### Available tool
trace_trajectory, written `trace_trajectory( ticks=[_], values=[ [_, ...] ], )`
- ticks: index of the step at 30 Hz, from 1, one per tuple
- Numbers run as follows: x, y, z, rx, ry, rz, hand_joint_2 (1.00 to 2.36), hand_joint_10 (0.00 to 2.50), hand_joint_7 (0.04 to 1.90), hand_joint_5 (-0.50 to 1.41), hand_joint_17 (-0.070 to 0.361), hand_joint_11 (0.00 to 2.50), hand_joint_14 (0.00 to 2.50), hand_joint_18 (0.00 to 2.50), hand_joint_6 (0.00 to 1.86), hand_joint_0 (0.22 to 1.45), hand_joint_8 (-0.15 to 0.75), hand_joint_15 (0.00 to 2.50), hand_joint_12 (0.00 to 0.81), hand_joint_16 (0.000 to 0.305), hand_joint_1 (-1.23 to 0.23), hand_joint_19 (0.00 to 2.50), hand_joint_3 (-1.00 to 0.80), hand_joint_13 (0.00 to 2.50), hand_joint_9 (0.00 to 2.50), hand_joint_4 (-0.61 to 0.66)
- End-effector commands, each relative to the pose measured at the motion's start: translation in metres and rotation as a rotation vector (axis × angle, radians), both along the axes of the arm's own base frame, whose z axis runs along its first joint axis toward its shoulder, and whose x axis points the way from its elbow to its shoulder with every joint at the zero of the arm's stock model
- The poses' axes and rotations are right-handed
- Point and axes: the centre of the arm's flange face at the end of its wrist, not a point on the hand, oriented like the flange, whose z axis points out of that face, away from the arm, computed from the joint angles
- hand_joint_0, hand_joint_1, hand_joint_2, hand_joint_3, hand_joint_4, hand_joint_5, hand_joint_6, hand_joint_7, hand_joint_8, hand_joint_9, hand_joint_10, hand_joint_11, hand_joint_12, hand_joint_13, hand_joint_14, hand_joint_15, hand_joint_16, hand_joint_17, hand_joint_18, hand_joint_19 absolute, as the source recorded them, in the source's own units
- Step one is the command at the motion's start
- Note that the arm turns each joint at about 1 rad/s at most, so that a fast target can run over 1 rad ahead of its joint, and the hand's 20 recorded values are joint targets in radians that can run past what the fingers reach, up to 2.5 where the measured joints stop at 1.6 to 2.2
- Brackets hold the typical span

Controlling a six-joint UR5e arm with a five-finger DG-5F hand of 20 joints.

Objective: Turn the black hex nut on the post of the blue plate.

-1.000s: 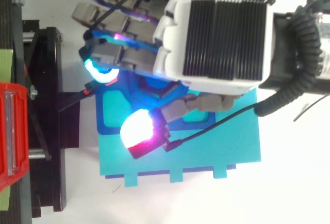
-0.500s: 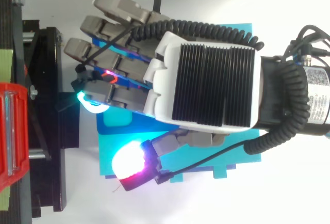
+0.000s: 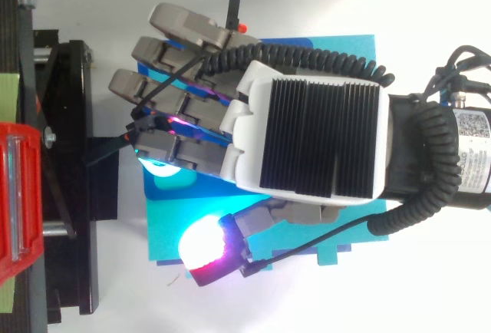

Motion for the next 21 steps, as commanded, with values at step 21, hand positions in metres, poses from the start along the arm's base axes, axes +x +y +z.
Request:
trace_trajectory(
  ticks=[21],
  values=[
    [-0.011, -0.018, 0.0, -0.021, 0.103, -0.004, 1.0, 0.0, 1.07, -0.2, 0.129, 0.01, 0.0, 0.0, 0.62, 0.46, 0.249, 0.03, 0.38, 0.057, -0.32, 0.0, -0.5, 0.14, 0.23, 0.2]
  ],
)
